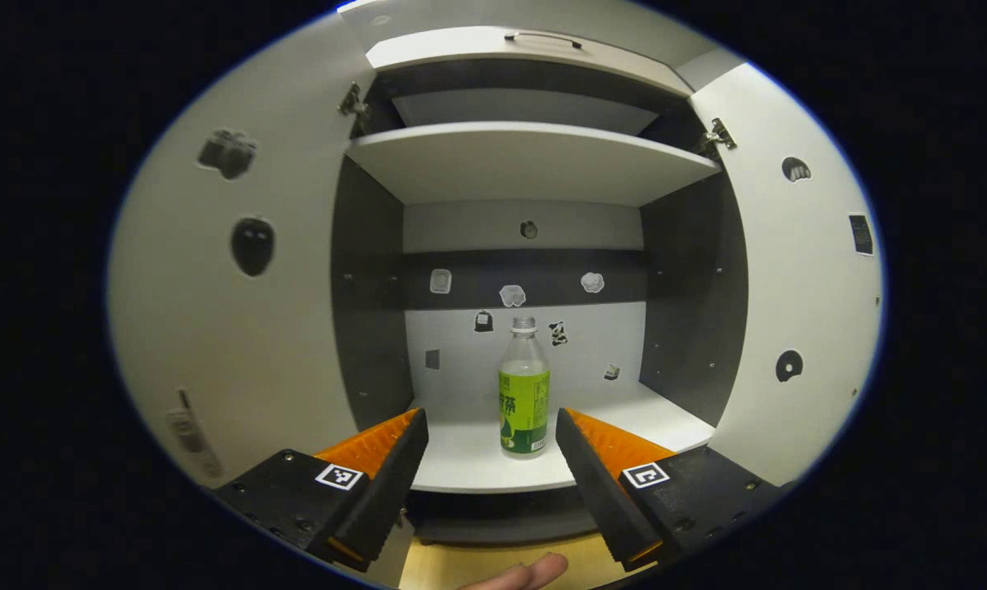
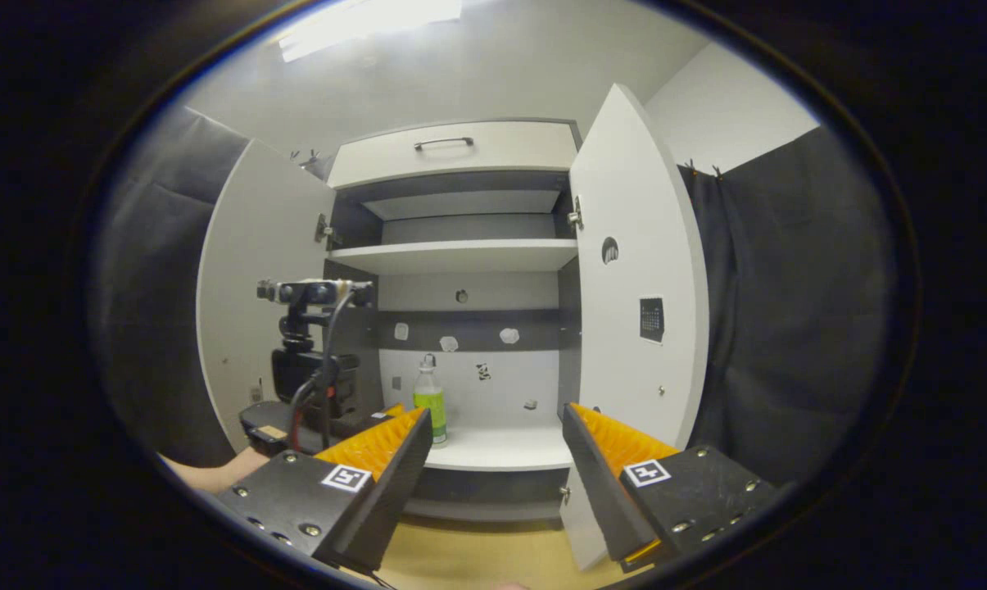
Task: Grasp the bottle in the cabinet with the left hand and place it on the coaster, then close the right door with the right hand and the left door with the left hand.
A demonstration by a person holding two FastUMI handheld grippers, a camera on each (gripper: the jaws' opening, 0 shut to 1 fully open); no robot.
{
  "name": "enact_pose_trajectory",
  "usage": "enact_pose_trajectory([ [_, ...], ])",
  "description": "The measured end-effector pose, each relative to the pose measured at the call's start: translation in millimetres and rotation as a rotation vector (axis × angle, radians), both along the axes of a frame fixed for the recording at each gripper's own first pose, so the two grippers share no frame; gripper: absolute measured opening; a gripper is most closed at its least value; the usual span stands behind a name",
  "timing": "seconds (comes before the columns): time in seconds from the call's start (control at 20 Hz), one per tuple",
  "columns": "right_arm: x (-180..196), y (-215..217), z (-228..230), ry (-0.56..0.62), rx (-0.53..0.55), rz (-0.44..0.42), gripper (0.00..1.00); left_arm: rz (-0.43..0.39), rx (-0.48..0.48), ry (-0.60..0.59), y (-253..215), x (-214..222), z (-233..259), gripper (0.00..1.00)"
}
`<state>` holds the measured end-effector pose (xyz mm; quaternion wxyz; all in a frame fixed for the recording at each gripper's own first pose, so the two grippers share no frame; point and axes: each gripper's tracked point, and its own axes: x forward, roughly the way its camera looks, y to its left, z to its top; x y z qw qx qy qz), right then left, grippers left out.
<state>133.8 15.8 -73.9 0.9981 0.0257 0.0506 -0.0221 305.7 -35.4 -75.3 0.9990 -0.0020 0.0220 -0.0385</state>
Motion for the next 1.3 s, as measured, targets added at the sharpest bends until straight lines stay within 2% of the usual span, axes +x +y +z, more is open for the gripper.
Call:
enact_pose_trajectory([
  [0.4,11.1,-22.4,-8.5,0.007,-0.004,-0.022,0.96,-0.001,-0.003,0.001,-25.1,92.4,-16.6,0.99],
  [0.55,4.7,-31.9,-10.2,0.006,-0.018,-0.043,0.96,-0.006,-0.024,0.021,-32.0,118.4,-26.4,0.99],
  [0.75,-12.2,-37.0,-7.2,0.005,-0.039,-0.059,0.96,-0.042,-0.002,0.025,-43.1,145.7,-34.5,0.99],
  [0.9,-30.8,-42.3,-5.9,0.003,-0.054,-0.069,0.96,-0.024,0.019,0.038,-36.9,158.7,-37.2,0.99],
  [1.0,-42.8,-47.6,-7.7,0.008,-0.049,-0.080,0.96,-0.049,-0.012,0.015,-38.6,162.4,-28.8,0.90],
  [1.05,-49.5,-50.7,-9.9,0.014,-0.042,-0.088,0.96,-0.040,-0.017,0.030,-35.5,161.5,-29.3,0.80],
  [1.15,-63.1,-57.0,-9.5,0.025,-0.028,-0.104,0.96,-0.013,-0.017,0.056,-24.2,149.4,-30.3,0.80],
  [1.3,-81.6,-64.8,-1.6,0.015,-0.016,-0.118,0.96,-0.035,-0.058,0.052,-24.1,120.5,-14.8,0.80],
])
